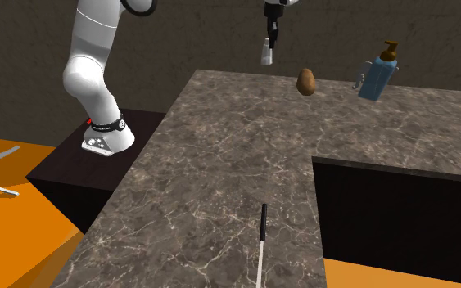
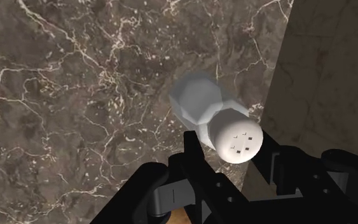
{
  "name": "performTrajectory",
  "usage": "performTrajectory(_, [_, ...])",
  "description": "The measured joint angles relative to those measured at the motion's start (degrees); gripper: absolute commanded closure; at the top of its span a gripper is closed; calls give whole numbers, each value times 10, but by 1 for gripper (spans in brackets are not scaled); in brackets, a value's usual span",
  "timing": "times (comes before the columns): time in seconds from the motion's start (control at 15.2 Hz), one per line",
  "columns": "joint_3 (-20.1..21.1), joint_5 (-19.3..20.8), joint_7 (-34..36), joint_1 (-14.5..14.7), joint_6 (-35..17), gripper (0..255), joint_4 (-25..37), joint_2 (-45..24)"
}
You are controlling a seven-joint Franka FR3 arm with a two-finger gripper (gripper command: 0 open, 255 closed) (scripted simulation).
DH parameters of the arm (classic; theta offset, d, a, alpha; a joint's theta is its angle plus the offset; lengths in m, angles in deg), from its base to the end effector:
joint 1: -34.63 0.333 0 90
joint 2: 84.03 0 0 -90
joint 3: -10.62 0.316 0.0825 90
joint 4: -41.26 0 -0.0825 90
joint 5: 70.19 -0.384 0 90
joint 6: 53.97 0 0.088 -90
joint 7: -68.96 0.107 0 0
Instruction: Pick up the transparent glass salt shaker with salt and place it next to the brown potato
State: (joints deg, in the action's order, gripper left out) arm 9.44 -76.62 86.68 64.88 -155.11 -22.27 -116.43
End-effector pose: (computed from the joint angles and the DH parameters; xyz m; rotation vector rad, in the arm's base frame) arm 0.6284 0.3654 0.4999 -3.0000 -0.2785 -0.0658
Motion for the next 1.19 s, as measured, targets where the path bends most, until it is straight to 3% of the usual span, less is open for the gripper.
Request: performTrajectory(1.19, [1, -4, -13, 2, -135, 255, -131, -5])
